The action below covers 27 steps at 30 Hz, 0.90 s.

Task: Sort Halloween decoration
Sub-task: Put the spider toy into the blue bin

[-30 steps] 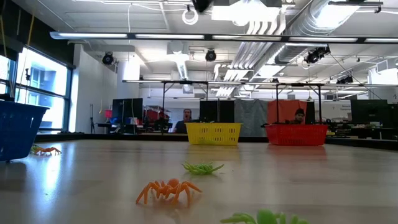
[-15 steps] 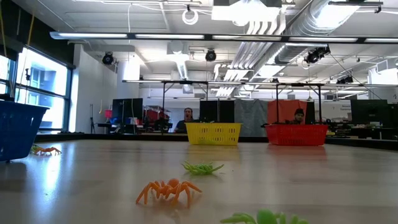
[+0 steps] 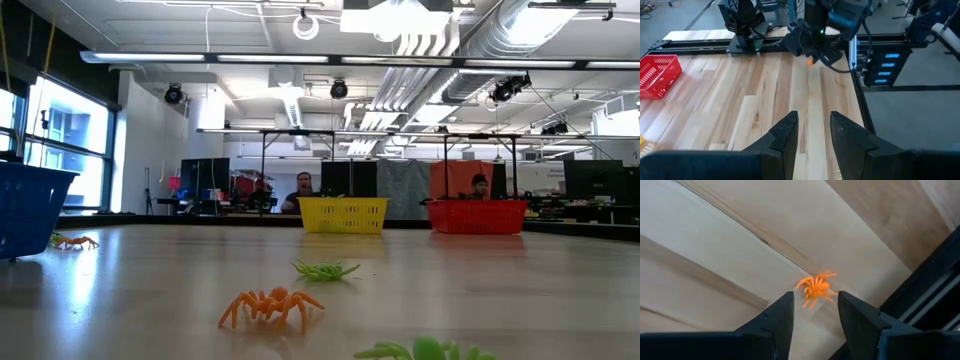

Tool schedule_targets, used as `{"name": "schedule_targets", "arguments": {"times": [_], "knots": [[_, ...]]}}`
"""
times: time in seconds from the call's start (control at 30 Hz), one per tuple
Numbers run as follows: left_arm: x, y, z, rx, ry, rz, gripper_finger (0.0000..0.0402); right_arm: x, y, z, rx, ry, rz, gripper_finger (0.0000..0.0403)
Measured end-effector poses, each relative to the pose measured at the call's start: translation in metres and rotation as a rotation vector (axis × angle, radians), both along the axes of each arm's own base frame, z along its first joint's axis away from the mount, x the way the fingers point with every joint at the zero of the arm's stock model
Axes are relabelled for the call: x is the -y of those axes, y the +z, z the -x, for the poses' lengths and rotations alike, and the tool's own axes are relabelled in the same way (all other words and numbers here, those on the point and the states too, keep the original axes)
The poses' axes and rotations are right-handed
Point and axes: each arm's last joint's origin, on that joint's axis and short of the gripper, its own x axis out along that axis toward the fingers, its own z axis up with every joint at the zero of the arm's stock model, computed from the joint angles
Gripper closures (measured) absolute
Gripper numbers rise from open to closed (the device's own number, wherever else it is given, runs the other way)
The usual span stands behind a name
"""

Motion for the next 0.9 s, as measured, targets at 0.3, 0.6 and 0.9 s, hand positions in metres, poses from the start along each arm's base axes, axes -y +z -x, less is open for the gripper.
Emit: {"name": "schedule_targets", "arguments": {"times": [0.3,0.6,0.9], "knots": [[0.001,0.001,-0.001,0.009,0.000,0.007,0.0302,-0.003,-0.017,-0.002,-0.042,0.091,0.018,0.0254],[0.003,0.002,0.000,0.026,-0.001,0.030,0.0302,0.006,-0.033,-0.001,-0.038,0.107,-0.046,0.0259],[0.004,0.002,0.001,0.026,0.002,0.044,0.0302,0.011,-0.029,-0.007,-0.026,0.130,-0.079,0.0368]]}}
